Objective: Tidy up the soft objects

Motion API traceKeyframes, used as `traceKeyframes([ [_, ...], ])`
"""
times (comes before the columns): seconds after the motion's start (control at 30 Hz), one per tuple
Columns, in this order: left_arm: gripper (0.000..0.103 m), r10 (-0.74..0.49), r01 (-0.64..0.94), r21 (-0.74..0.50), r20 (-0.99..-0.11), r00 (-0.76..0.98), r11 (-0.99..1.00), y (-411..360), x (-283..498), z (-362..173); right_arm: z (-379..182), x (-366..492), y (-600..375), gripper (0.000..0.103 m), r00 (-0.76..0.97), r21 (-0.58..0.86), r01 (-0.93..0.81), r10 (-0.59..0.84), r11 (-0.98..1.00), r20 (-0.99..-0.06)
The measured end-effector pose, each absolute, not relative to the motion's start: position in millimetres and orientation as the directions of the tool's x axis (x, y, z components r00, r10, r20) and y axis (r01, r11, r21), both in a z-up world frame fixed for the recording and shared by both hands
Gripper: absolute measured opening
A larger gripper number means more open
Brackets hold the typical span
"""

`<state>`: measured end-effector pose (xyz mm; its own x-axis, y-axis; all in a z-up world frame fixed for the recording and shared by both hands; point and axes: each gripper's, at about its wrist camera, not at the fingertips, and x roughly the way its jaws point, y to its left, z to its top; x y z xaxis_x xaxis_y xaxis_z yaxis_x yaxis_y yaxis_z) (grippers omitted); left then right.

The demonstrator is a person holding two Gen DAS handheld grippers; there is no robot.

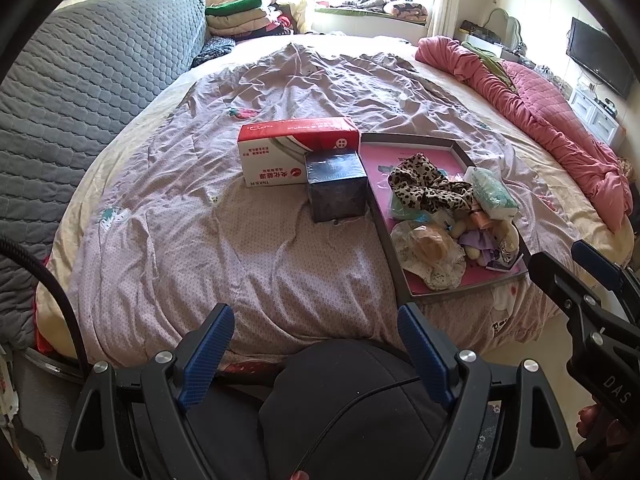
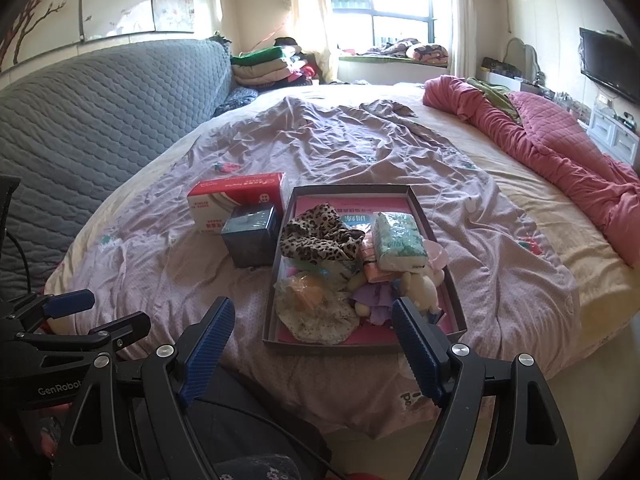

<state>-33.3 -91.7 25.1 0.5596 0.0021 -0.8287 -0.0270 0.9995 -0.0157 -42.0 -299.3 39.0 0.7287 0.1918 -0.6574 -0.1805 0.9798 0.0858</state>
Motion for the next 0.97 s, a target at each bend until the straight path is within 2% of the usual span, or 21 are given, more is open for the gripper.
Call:
traceKeyframes([
  [0.97,0.083,0.000,-0.032,-0.020,-0.842,0.540,0.999,-87.4,-29.0,16.0,36.8,-41.1,-302.0,0.082,0.722,0.083,-0.178,0.188,0.980,-0.666],
])
